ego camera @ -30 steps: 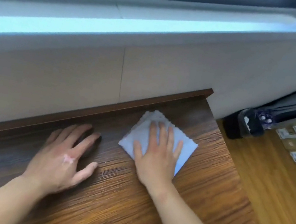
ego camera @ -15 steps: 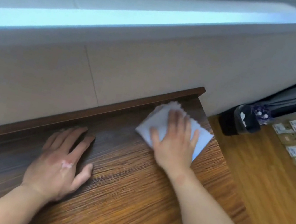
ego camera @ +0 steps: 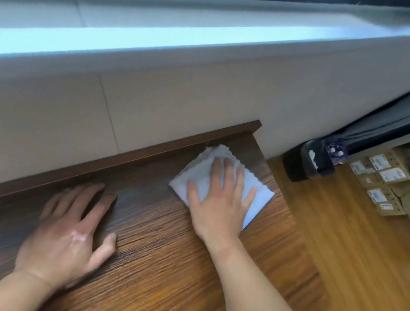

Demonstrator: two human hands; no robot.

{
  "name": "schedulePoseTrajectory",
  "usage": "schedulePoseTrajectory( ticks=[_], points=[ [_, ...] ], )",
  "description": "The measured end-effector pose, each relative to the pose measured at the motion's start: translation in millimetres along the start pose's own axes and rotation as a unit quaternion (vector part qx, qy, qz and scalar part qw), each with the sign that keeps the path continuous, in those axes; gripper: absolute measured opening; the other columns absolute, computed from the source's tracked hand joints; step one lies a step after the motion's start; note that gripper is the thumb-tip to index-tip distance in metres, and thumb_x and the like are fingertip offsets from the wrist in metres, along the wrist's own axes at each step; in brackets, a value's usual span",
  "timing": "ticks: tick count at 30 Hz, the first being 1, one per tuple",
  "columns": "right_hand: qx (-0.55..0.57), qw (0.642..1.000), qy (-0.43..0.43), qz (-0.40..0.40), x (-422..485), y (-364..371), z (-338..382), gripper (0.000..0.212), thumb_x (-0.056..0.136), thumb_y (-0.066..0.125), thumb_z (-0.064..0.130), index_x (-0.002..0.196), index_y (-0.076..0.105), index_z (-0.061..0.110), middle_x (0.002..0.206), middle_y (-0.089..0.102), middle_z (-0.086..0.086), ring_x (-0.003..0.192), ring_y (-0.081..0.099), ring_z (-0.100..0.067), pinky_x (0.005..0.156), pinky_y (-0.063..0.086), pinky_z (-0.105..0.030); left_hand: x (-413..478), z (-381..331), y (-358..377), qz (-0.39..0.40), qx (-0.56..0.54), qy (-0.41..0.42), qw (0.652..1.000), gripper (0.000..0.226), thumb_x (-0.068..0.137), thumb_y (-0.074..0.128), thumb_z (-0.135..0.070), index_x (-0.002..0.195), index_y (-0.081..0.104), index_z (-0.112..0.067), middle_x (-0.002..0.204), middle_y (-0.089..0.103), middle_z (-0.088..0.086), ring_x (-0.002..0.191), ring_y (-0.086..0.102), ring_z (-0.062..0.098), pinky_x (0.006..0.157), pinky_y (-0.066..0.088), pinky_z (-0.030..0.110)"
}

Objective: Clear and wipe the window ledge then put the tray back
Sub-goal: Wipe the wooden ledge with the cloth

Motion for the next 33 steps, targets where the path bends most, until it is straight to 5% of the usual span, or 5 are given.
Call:
schedulePoseTrajectory(
  ticks=[6, 10, 15, 20, 33],
  points=[
    [-0.011, 0.991, -0.135, 0.011, -163.7, 28.5, 27.2, 0.09, 0.073, 0.058, 0.071, 0.151, 0.049, 0.03, 0.163, 0.038, 0.005, 0.152, 0.032, -0.026, 0.113, 0.026, -0.065, 1.2, -0.6, -0.7, -0.02, -0.012, 0.003, 1.0, 0.072, 0.078, 0.05, -0.052, 0.132, 0.063, -0.007, 0.139, 0.055, 0.02, 0.125, 0.05, 0.045, 0.107, 0.036, 0.059],
    [-0.026, 0.982, -0.188, 0.009, -160.7, 22.9, -6.1, 0.091, 0.076, 0.058, 0.074, 0.155, 0.043, 0.031, 0.165, 0.034, 0.008, 0.153, 0.032, -0.025, 0.114, 0.026, -0.064, 0.7, -0.1, 1.2, -0.013, -0.003, 0.0, 1.0, 0.073, 0.079, 0.049, -0.054, 0.135, 0.061, -0.009, 0.141, 0.053, 0.02, 0.127, 0.048, 0.045, 0.108, 0.035, 0.059],
    [-0.046, 0.998, -0.018, 0.025, -36.0, 1.7, -75.9, 0.083, 0.093, 0.025, 0.075, 0.163, 0.009, 0.034, 0.172, 0.009, 0.005, 0.159, 0.004, -0.023, 0.124, 0.008, -0.061, 1.6, -0.8, 1.7, -0.014, 0.014, 0.001, 1.0, 0.073, 0.082, 0.046, -0.056, 0.134, 0.061, -0.007, 0.14, 0.052, 0.021, 0.126, 0.048, 0.046, 0.107, 0.036, 0.061],
    [0.001, 0.998, 0.059, -0.014, 35.6, -13.2, -95.9, 0.078, 0.095, 0.026, 0.074, 0.162, 0.016, 0.035, 0.17, 0.014, 0.007, 0.156, 0.01, -0.022, 0.123, 0.01, -0.057, 2.8, 0.1, 2.8, -0.014, 0.023, 0.003, 1.0, 0.074, 0.082, 0.045, -0.058, 0.136, 0.059, -0.008, 0.141, 0.05, 0.021, 0.125, 0.048, 0.048, 0.104, 0.037, 0.062],
    [-0.011, 0.993, 0.11, -0.032, -44.2, -7.0, -159.9, 0.079, 0.095, 0.023, 0.077, 0.161, 0.019, 0.034, 0.17, 0.015, 0.007, 0.157, 0.008, -0.021, 0.125, 0.014, -0.054, 1.5, 0.4, 5.4, -0.044, 0.003, 0.005, 0.999, 0.074, 0.082, 0.046, -0.057, 0.138, 0.056, -0.01, 0.145, 0.048, 0.019, 0.129, 0.044, 0.045, 0.108, 0.033, 0.06]
  ],
)
Point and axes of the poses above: each hand's wrist, its own x-axis towards the middle knuckle, its own y-axis out of the palm, z = x × y, the point moved 7 cm from there along x, towards the middle knuckle
